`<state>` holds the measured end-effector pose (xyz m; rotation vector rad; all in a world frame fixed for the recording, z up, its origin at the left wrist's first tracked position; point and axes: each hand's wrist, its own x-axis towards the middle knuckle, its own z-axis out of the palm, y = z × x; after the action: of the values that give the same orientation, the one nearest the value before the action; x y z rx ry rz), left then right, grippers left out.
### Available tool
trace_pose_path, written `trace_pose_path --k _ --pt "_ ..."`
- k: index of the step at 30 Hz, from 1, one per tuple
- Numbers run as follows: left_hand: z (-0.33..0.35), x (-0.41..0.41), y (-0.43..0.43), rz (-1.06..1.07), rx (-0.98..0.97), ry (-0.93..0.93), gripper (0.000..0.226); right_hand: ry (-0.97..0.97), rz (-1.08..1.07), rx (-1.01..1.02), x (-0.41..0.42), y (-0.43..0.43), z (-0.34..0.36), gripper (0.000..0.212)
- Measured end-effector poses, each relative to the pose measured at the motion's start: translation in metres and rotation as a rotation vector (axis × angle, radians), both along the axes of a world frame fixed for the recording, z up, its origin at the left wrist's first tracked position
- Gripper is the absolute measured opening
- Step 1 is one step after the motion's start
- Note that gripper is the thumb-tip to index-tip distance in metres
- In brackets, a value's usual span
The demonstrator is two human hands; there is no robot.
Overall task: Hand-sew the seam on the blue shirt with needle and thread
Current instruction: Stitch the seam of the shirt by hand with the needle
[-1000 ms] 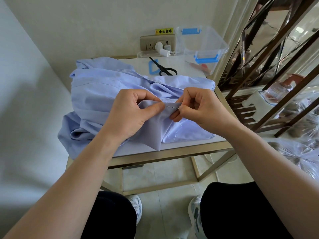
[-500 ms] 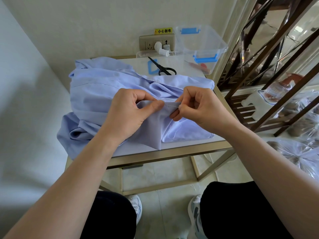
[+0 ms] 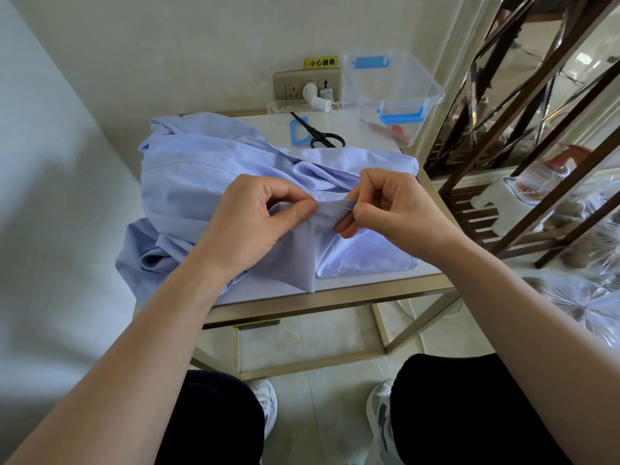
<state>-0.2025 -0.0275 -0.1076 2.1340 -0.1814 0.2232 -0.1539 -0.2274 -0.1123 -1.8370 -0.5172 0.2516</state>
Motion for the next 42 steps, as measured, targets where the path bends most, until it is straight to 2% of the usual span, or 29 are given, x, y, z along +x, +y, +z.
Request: trace_pose_path --k 9,17,22,28,33,36,42 --pt "0.001 -0.004 -0.002 0.014 0.025 0.031 0.019 -0.008 0.032 -0.051 -0.005 0.000 0.002 0.026" --pt "0.003 -0.009 -0.001 -0.016 -0.015 0.159 0.008 -0.032 0.004 -0.057 -0.008 -0.004 0.000 0.025" --pt "0.009 -0.011 0.008 -0.054 0.036 0.041 0.025 -0.026 -0.012 -0.049 -0.008 -0.009 0.001 0.027" --pt "0.008 -0.016 0.013 -0.066 0.210 -0.041 0.022 -0.025 -0.031 -0.074 -0.010 -0.009 0.002 0.026" --pt "0.008 -0.019 0.018 -0.113 0.277 -0.042 0.033 -0.024 -0.056 -0.088 -0.010 -0.008 0.001 0.014" --pt "0.005 -0.023 0.015 -0.143 0.325 -0.075 0.029 -0.045 -0.078 -0.097 -0.011 -0.007 0.002 0.022" --pt "-0.003 -0.019 0.012 -0.003 0.392 -0.183 0.040 -0.070 -0.101 -0.127 -0.010 -0.006 0.000 0.021"
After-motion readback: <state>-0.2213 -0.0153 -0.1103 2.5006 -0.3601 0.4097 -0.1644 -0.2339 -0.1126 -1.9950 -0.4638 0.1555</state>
